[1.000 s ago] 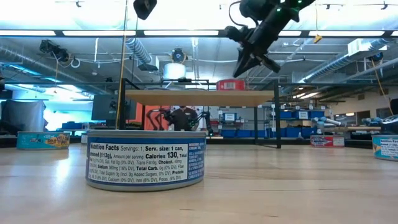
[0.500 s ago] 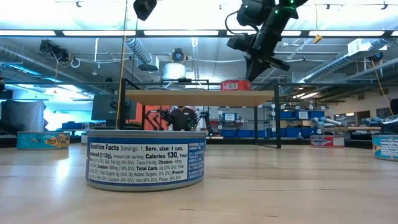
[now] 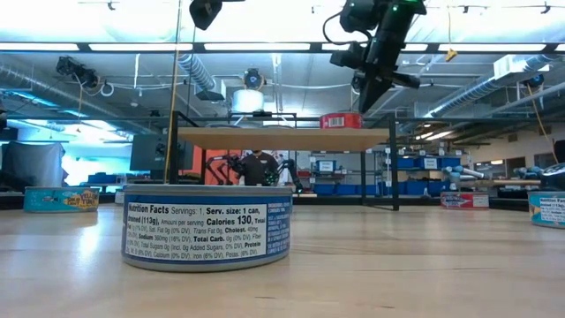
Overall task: Stack canned seafood by type on shelf
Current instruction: Put the red tuna can on the shelf
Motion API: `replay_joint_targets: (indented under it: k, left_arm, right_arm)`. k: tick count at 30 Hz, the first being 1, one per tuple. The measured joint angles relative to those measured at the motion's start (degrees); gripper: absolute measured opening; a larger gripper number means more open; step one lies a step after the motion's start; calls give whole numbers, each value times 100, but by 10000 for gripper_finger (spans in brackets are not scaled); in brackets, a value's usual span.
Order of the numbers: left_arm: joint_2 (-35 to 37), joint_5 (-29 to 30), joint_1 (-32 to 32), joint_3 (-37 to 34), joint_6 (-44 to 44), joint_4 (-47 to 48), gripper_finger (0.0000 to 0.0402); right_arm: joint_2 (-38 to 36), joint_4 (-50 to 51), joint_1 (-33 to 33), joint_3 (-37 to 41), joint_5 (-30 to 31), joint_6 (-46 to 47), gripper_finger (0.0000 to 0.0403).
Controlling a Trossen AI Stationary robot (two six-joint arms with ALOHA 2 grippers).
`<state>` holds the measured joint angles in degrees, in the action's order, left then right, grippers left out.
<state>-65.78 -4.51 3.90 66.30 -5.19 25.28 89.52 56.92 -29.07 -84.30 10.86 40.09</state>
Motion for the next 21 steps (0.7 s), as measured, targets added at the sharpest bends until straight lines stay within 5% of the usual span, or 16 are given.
replay_joint_targets:
  k: [8,21]
  left_arm:
    - [0,0,0,0,0,-5,3]
    - [0,-2,22,0,-112,-4,3]
  right_arm:
    - [29,-549,-19,-106,-636,-559,6]
    - [423,-370,5,-65,-799,-623,6]
